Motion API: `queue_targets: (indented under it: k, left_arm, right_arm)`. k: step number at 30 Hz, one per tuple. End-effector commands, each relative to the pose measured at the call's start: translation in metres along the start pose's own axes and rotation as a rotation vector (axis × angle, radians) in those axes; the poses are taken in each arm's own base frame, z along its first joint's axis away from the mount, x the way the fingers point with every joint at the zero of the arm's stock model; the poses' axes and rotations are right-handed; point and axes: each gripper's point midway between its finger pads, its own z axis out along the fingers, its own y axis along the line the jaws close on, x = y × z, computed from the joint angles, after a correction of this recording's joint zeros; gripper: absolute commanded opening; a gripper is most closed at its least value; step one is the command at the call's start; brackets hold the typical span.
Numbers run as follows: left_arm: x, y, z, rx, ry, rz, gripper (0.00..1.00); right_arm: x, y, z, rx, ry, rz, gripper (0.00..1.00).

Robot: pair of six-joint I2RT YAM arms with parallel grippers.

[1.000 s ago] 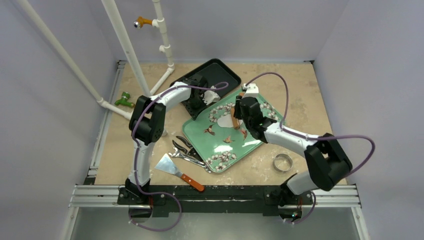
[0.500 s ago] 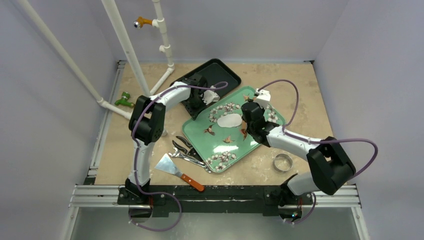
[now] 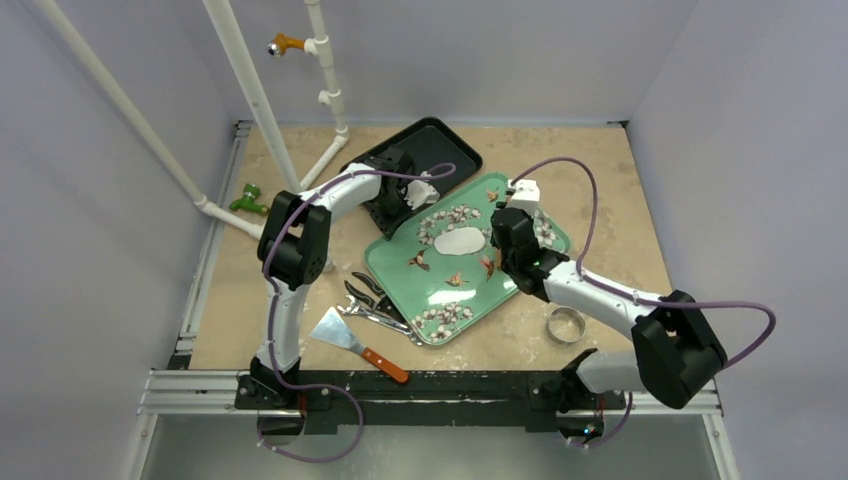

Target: Roll out the dumpling wrappers from the dough

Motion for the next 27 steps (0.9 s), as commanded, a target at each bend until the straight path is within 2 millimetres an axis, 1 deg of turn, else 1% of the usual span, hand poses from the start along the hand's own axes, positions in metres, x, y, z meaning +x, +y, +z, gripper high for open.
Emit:
queue_targets:
  k: [1, 3, 4, 5, 8, 11, 14, 17, 19, 21, 24, 27]
  left_arm:
    - [0.034, 0.014, 0.009, -0.029, 0.115, 0.025, 0.00]
    - [0.033, 0.014, 0.009, -0.031, 0.114, 0.023, 0.00]
    - [0.033, 0.014, 0.008, -0.032, 0.112, 0.024, 0.00]
    - [0.033, 0.014, 0.009, -0.030, 0.114, 0.022, 0.00]
    - [0.033, 0.014, 0.008, -0.030, 0.113, 0.022, 0.00]
    - [0.033, 0.014, 0.008, -0.029, 0.114, 0.024, 0.00]
    - [0.034, 0.013, 0.009, -0.027, 0.114, 0.024, 0.00]
    - [0.034, 0.013, 0.009, -0.027, 0.113, 0.024, 0.00]
    - [0.034, 0.013, 0.009, -0.027, 0.112, 0.025, 0.00]
    - [0.034, 0.013, 0.009, -0.027, 0.111, 0.025, 0.00]
    - [0.034, 0.013, 0.009, -0.022, 0.110, 0.024, 0.00]
    - [0.033, 0.013, 0.009, -0.022, 0.108, 0.022, 0.00]
  right_arm:
    - [-0.062, 0.038, -0.008, -0.172, -0.137, -0.192, 0.00]
    - [-0.069, 0.056, -0.009, -0.252, -0.177, -0.221, 0.00]
    - [-0.068, 0.065, -0.008, -0.289, -0.184, -0.232, 0.00]
    - [-0.062, 0.072, -0.004, -0.307, -0.177, -0.248, 0.00]
    - [-0.031, 0.084, 0.009, -0.301, -0.094, -0.299, 0.00]
    - [0.002, 0.102, 0.009, -0.346, -0.055, -0.349, 0.00]
    - [0.041, 0.105, 0.013, -0.350, 0.037, -0.342, 0.00]
    - [0.085, 0.119, 0.004, -0.447, 0.135, -0.275, 0.00]
    - [0.113, 0.123, -0.006, -0.470, 0.189, -0.256, 0.00]
    - [0.128, 0.127, -0.015, -0.495, 0.209, -0.235, 0.00]
    - [0.143, 0.138, -0.024, -0.538, 0.238, -0.217, 0.00]
    - [0.146, 0.140, -0.025, -0.537, 0.248, -0.223, 0.00]
